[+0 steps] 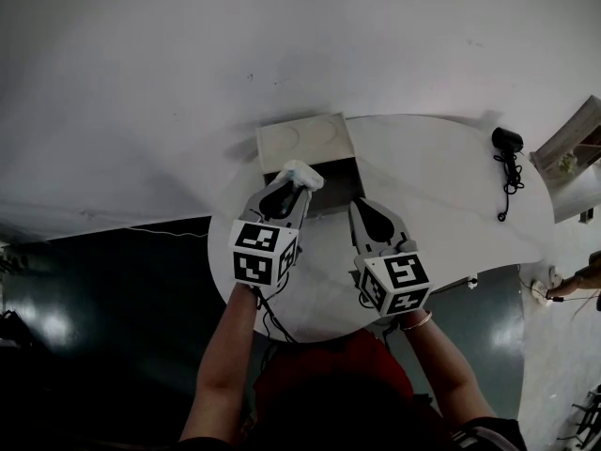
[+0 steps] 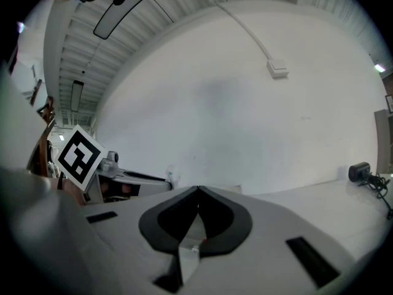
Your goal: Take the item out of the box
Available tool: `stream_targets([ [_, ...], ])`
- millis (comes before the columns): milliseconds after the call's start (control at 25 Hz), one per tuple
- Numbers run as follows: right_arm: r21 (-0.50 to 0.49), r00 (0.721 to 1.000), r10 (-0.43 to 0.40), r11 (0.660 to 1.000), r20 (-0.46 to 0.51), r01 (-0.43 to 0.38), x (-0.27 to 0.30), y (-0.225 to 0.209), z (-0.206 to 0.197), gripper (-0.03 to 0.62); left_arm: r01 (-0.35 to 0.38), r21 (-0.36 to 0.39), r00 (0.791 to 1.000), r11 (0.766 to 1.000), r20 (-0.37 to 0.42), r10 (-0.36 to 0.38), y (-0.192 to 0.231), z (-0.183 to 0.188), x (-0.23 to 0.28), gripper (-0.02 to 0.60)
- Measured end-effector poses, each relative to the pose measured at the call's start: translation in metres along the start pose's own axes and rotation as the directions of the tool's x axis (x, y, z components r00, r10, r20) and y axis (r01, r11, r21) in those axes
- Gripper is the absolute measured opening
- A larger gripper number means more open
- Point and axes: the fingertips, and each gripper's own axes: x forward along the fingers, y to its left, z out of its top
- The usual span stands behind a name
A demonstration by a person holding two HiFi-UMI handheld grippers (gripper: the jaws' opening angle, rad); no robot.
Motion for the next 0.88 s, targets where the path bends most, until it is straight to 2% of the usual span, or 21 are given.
stream_targets([
  [440, -0.023, 1.0, 0.021, 1.0, 0.023, -0.021, 0.0, 0.018, 0.012, 0.014, -0.071, -0.072, 0.993, 0.995, 0.092, 0.078, 0.01, 0.003, -0.038, 0.098],
  [880, -0.029, 0.999, 0.038, 0.999, 0.033, -0.037, -0.004, 0.029, 0.013, 0.014, -0.137, -0.098, 0.975, 0.986, 0.161, 0.151, 0.016, 0.0, -0.071, 0.098],
])
